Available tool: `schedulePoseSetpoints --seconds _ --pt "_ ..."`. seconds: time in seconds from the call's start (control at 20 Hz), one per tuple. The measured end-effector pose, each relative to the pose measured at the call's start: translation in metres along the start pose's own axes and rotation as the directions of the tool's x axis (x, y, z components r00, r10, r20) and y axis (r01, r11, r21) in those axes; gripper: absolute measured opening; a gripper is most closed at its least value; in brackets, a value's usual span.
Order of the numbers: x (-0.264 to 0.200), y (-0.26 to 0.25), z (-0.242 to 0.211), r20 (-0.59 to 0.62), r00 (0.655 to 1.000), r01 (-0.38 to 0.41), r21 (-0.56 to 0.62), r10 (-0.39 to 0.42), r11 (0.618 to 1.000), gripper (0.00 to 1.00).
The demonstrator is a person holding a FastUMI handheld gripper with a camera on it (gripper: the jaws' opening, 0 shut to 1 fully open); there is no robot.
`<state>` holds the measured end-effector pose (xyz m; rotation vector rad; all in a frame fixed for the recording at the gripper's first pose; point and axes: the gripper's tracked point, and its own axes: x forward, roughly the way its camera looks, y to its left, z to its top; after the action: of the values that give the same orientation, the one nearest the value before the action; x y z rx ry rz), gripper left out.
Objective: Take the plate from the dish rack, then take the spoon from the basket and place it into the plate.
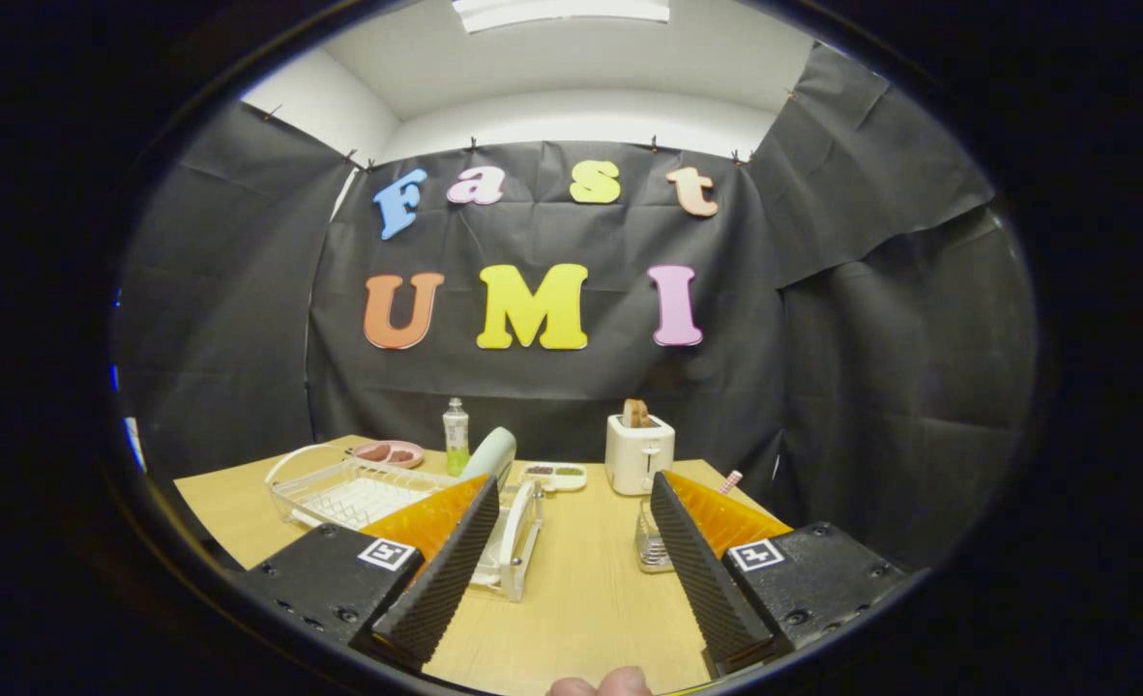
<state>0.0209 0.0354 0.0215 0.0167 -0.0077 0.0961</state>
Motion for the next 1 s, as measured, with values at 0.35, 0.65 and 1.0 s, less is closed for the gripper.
schedulePoseSetpoints --seconds 0.35,0.65,1.0 --pt "0.017 0.005 0.004 -0.083 0.996 -0.04 0.003 0.04 0.999 1.0" --pt "0.057 0.033 0.034 -0.255 0.955 -0.155 0.014 0.153 0.988 1.0" --pt "0.128 0.057 0.061 -0.493 0.848 -0.177 0.079 0.193 0.981 1.0"
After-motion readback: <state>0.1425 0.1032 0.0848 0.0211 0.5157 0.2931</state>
